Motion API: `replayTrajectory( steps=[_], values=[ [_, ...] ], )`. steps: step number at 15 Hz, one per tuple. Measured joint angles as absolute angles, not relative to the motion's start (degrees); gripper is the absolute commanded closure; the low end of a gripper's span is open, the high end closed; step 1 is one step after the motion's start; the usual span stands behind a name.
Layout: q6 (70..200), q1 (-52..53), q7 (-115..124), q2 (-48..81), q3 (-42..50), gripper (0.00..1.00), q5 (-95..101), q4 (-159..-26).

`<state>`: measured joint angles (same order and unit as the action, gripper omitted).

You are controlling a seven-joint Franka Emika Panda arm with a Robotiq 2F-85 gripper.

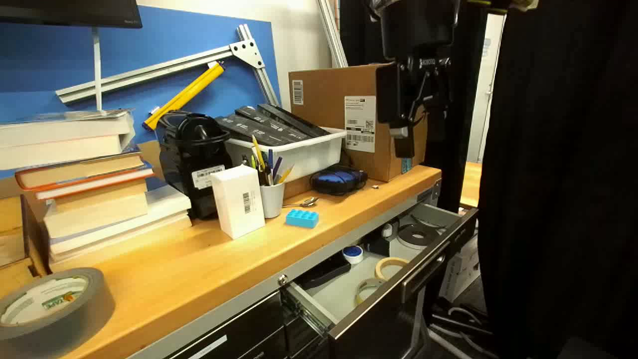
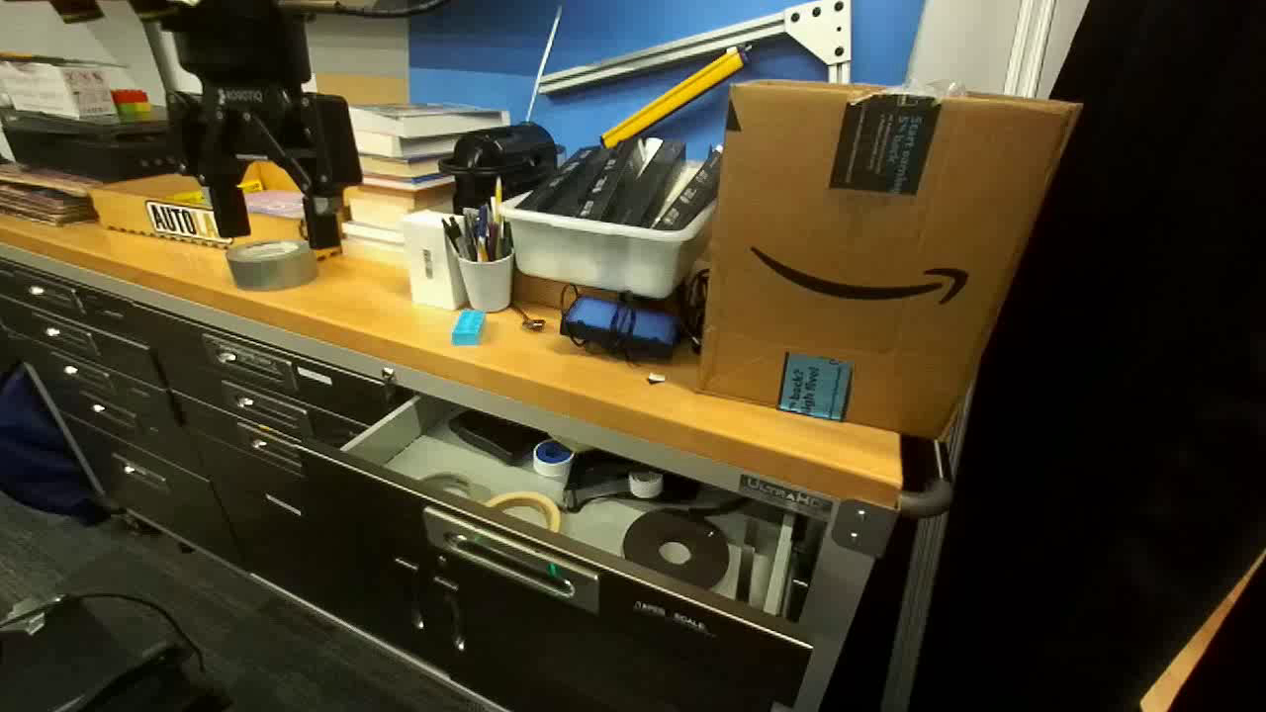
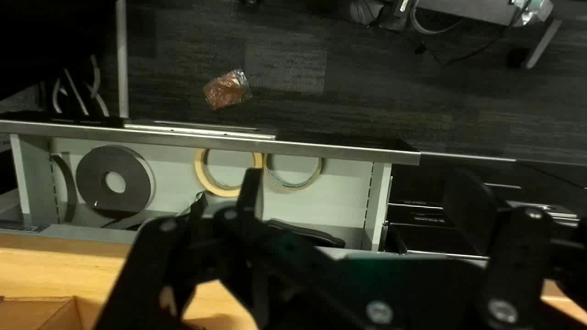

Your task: Put the blue block inside the open drawer then close the drawer

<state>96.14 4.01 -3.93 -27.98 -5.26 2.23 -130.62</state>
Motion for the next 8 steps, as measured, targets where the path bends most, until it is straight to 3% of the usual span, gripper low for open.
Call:
replayTrajectory(
  steps=[8],
  values=[
    [99.74, 4.09, -3.88, -25.9, -5.84, 0.0, 2.9, -130.16]
  ],
)
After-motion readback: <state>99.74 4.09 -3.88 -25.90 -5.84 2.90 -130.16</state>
